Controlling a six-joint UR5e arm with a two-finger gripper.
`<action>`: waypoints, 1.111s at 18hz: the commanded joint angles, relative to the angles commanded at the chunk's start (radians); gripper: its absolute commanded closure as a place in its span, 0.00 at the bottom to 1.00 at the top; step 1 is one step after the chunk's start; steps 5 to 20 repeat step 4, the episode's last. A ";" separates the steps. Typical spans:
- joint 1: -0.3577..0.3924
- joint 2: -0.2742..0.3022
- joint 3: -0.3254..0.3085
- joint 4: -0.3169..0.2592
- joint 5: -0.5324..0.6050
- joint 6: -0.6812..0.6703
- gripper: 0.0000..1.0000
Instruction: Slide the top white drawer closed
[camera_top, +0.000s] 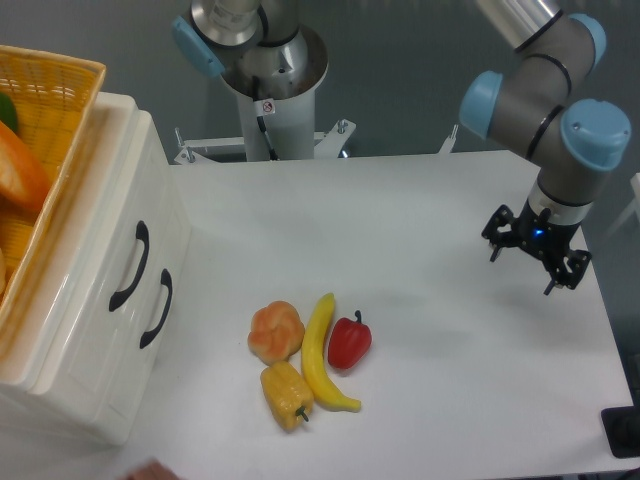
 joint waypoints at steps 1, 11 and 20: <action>0.000 0.000 0.002 0.000 0.009 0.002 0.00; 0.000 0.003 0.006 -0.002 0.025 0.000 0.00; 0.000 0.003 0.006 -0.002 0.025 0.000 0.00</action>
